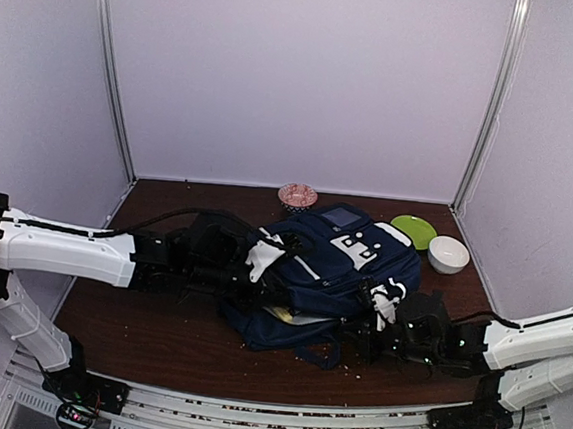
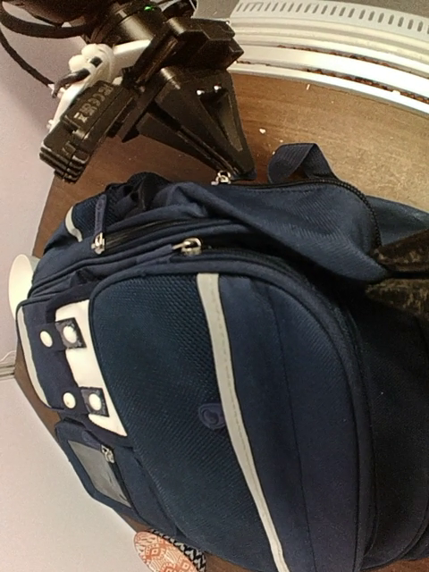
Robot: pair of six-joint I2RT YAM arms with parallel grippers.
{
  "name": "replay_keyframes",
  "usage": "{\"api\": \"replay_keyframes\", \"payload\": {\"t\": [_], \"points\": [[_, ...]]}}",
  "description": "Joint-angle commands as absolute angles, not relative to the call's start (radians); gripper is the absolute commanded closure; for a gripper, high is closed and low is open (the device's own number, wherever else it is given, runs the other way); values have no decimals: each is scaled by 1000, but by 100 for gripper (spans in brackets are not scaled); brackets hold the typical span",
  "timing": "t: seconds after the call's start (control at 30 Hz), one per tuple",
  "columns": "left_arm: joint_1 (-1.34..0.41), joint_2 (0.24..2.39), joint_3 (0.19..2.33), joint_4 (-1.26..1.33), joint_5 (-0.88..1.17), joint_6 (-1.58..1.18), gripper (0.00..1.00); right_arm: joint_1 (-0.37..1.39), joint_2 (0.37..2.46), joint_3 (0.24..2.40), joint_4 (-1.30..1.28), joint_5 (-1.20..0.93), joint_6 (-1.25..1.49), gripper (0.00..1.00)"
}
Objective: Pack the student bag
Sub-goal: Zip the student bag at the center of the board.
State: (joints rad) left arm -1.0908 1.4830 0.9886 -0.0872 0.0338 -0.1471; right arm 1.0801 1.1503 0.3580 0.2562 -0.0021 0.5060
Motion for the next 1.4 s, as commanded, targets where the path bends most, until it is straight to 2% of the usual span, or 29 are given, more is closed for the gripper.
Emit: {"api": "replay_keyframes", "payload": {"t": [0.0, 0.47, 1.37], "points": [[-1098, 1501, 1032, 26, 49, -170, 100, 1147, 1204, 421, 252, 6, 483, 100], [-1104, 1497, 959, 45, 57, -205, 100, 1286, 1394, 569, 374, -40, 525, 100], [-1110, 1440, 889, 161, 93, -254, 100, 1321, 1422, 634, 348, -4, 536, 100]]}}
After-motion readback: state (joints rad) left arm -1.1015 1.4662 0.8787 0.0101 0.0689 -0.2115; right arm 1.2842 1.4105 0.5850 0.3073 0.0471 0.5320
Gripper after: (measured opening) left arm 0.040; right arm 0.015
